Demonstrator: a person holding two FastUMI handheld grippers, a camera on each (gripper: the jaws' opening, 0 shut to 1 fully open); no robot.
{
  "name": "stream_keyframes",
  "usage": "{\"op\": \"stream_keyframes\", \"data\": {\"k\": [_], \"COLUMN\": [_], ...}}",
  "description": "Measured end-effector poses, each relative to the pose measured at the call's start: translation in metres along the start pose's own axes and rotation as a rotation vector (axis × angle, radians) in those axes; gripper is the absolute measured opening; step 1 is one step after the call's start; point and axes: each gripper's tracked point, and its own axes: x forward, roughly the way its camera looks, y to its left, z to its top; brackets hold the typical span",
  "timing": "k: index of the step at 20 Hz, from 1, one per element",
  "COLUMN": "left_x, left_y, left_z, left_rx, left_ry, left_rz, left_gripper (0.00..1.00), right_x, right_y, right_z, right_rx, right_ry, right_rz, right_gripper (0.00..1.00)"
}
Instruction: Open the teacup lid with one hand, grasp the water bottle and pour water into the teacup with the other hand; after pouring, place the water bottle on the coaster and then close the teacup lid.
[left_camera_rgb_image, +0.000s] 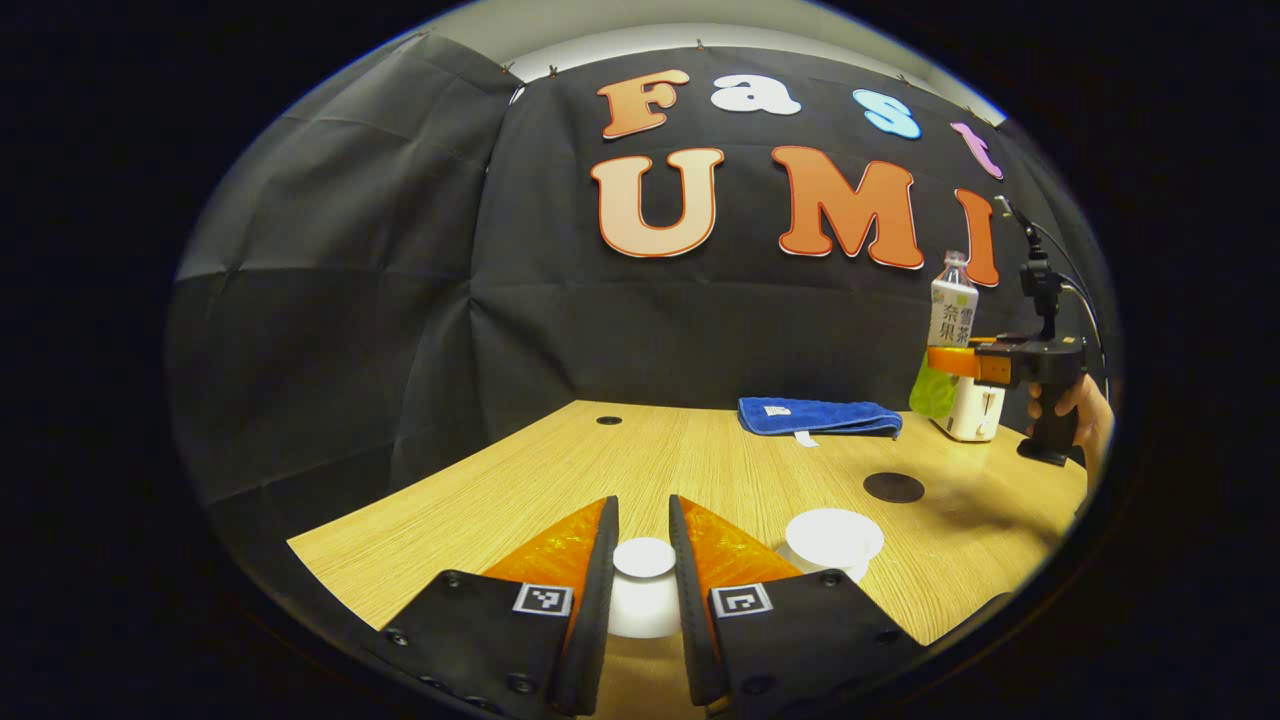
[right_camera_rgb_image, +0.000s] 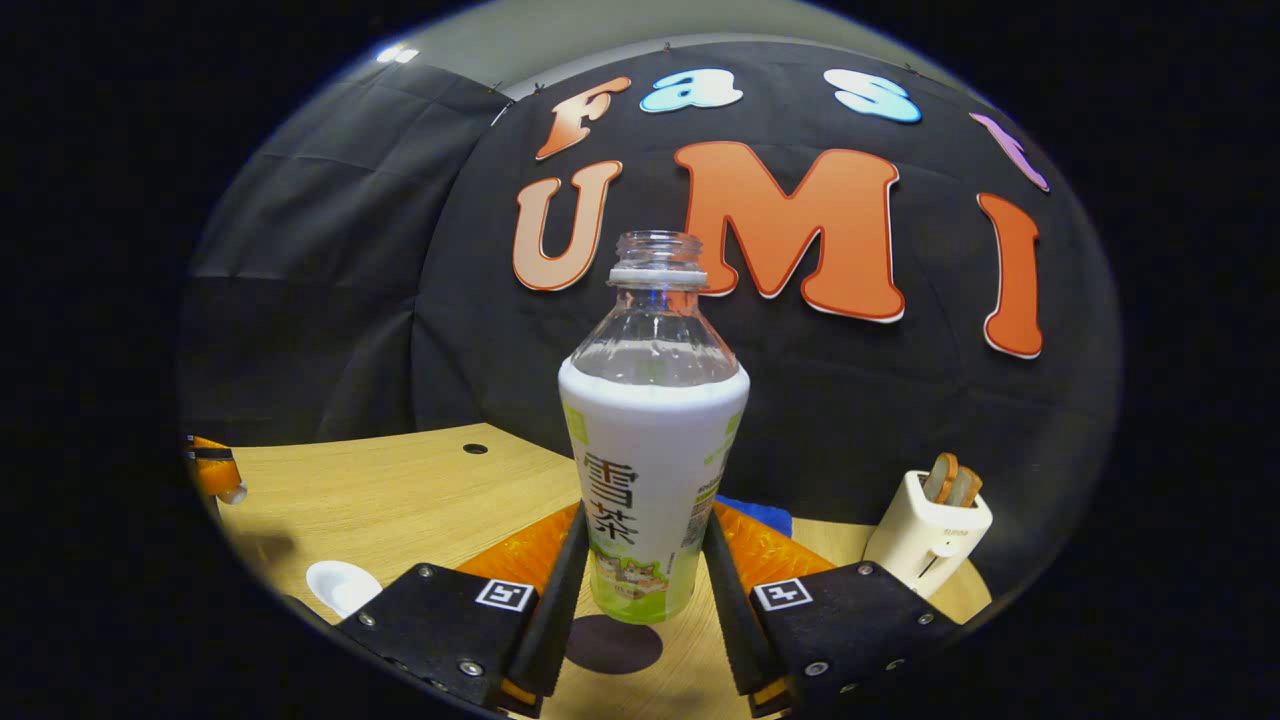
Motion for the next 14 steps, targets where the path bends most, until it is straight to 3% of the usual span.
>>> {"op": "stream_keyframes", "data": {"k": [14], "left_x": [-0.004], "left_y": [-0.041], "left_z": [0.021], "left_rx": [-0.027], "left_ry": [-0.046], "left_rz": [-0.075], "left_gripper": [0.35], "right_x": [0.019], "right_y": [0.014], "right_z": [-0.097], "right_rx": [0.101], "right_ry": [0.189], "right_rz": [-0.005], "right_gripper": [0.66]}}
